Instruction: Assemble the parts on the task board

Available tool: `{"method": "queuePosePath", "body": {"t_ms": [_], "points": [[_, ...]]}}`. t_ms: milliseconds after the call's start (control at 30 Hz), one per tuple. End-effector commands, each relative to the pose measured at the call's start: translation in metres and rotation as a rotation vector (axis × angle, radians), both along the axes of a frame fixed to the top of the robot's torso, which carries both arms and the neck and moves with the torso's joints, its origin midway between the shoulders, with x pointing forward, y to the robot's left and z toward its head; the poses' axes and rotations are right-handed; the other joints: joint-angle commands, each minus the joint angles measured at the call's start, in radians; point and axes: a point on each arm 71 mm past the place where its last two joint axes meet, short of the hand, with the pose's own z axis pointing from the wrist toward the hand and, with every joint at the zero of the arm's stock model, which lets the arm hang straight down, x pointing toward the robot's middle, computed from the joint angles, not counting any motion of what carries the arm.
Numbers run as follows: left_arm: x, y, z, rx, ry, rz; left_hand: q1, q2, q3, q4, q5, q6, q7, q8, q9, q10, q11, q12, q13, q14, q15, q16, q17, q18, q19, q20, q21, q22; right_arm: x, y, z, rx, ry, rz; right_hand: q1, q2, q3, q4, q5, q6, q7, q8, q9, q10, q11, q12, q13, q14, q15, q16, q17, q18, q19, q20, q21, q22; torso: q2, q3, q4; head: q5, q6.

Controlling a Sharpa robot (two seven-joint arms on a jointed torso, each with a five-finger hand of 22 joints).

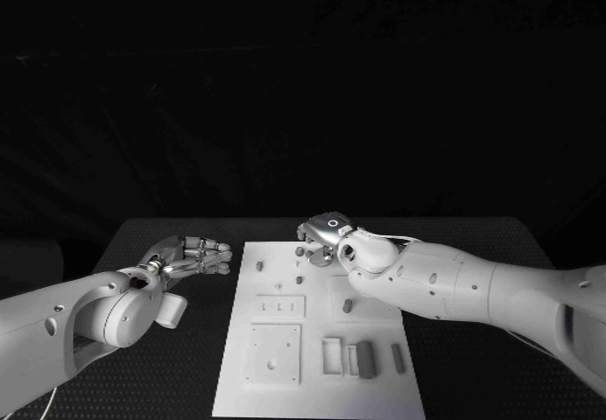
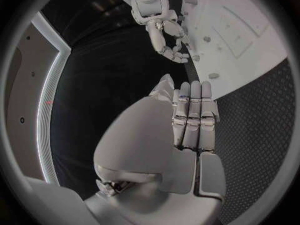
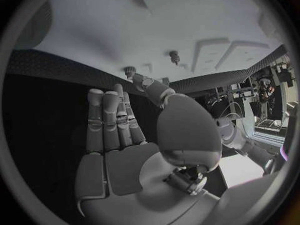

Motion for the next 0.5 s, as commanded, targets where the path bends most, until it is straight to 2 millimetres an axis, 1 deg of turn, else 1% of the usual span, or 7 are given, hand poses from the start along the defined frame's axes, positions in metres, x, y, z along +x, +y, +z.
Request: {"method": "queuePosePath", "body": {"t_ms": [33, 100, 200, 267, 367, 400, 500], "points": [[-0.001, 0.0, 0.002, -0.009, -0.009, -0.015, -0.005, -0.003, -0.007, 0.0, 0.005, 0.006, -0.001, -0.006, -0.001, 0.007, 0.002, -0.006, -0.001, 0.006, 0.003, -0.005, 0.002, 0.011, 0.007, 0.003, -0.006, -0.002, -0.004, -0.008, 0.015, 0.08, 0.0, 0.004, 0.007, -0.005, -0.001, 0.008, 0.003, 0.013, 0.003, 0.007, 0.002, -0.002, 0.018, 0.007, -0.002, 0.007, -0.002, 0.006, -0.002, 0.043, 0.009, -0.002, 0.001, 0.014, 0.0, 0.0012, -0.0016, -0.003, 0.006], [-0.001, 0.0, 0.002, -0.015, -0.014, -0.025, -0.005, -0.004, -0.007, 0.0, 0.005, 0.006, -0.001, -0.006, -0.001, 0.008, 0.002, -0.006, -0.001, 0.007, 0.003, -0.005, 0.002, 0.011, 0.007, 0.003, -0.006, -0.002, -0.008, -0.016, 0.02, 0.084, 0.02, -0.001, 0.006, -0.008, -0.002, 0.01, 0.003, 0.015, 0.003, 0.01, 0.002, 0.004, 0.016, 0.009, -0.004, 0.003, -0.004, 0.003, -0.005, 0.043, 0.006, -0.002, -0.002, 0.013, 0.001, 0.0018, -0.0032, -0.004, 0.008], [0.0, 0.001, 0.003, -0.021, -0.019, -0.033, -0.005, -0.006, -0.008, 0.0, 0.005, 0.006, -0.001, -0.007, -0.002, 0.007, 0.002, -0.007, -0.001, 0.006, 0.003, -0.006, 0.002, 0.011, 0.006, 0.003, -0.007, -0.002, -0.011, -0.029, 0.026, 0.098, 0.041, -0.015, 0.002, -0.012, -0.004, 0.017, 0.003, 0.02, 0.0, 0.014, 0.003, 0.018, 0.011, 0.014, -0.005, 0.003, -0.008, 0.002, -0.008, 0.043, 0.005, -0.001, -0.004, 0.013, 0.0, 0.001, -0.0038, -0.007, 0.011], [0.0, 0.001, 0.003, -0.023, -0.022, -0.038, -0.005, -0.007, -0.009, 0.0, 0.005, 0.005, 0.0, -0.007, -0.002, 0.007, 0.002, -0.007, -0.001, 0.006, 0.003, -0.007, 0.003, 0.011, 0.006, 0.003, -0.008, -0.002, -0.015, -0.04, 0.03, 0.093, 0.059, -0.021, -0.001, -0.017, -0.006, 0.022, 0.003, 0.022, 0.0, 0.016, 0.003, 0.021, 0.01, 0.015, -0.006, 0.003, -0.009, 0.001, -0.009, 0.043, 0.006, 0.0, -0.004, 0.013, 0.0, 0.0022, -0.0066, -0.009, 0.013], [0.0, 0.002, 0.003, -0.024, -0.024, -0.041, -0.005, -0.008, -0.009, 0.0, 0.005, 0.005, 0.0, -0.008, -0.002, 0.007, 0.002, -0.008, -0.001, 0.005, 0.003, -0.007, 0.003, 0.01, 0.006, 0.003, -0.008, -0.002, -0.02, -0.058, 0.032, 0.114, 0.113, -0.045, -0.012, -0.039, -0.008, 0.045, 0.003, 0.025, -0.001, 0.021, 0.003, 0.027, 0.009, 0.014, -0.012, 0.003, -0.01, 0.001, -0.013, 0.043, 0.006, 0.0, -0.006, 0.013, 0.001, 0.007, -0.0143, -0.008, 0.018], [0.0, 0.002, 0.003, -0.024, -0.025, -0.041, -0.005, -0.008, -0.009, 0.0, 0.005, 0.005, 0.0, -0.008, -0.002, 0.007, 0.002, -0.008, -0.001, 0.005, 0.003, -0.007, 0.003, 0.01, 0.006, 0.003, -0.008, -0.002, -0.022, -0.063, 0.031, 0.106, 0.129, -0.048, -0.014, -0.044, -0.009, 0.051, 0.003, 0.025, -0.001, 0.022, 0.003, 0.028, 0.009, 0.014, -0.013, 0.003, -0.011, 0.001, -0.014, 0.043, 0.006, 0.0, -0.006, 0.013, 0.001, 0.0065, -0.0133, -0.009, 0.019], [0.0, 0.001, 0.003, -0.026, -0.027, -0.044, -0.005, -0.008, -0.009, 0.0, 0.005, 0.005, 0.0, -0.008, -0.002, 0.008, 0.002, -0.008, -0.001, 0.005, 0.003, -0.008, 0.003, 0.01, 0.006, 0.003, -0.008, -0.002, -0.025, -0.074, 0.03, 0.098, 0.178, -0.067, -0.018, -0.053, -0.011, 0.063, 0.002, 0.026, -0.001, 0.023, 0.002, 0.029, 0.009, 0.013, -0.017, 0.003, -0.011, 0.002, -0.015, 0.043, 0.006, 0.0, -0.007, 0.014, 0.001, 0.0069, -0.0131, -0.013, 0.019]]}}
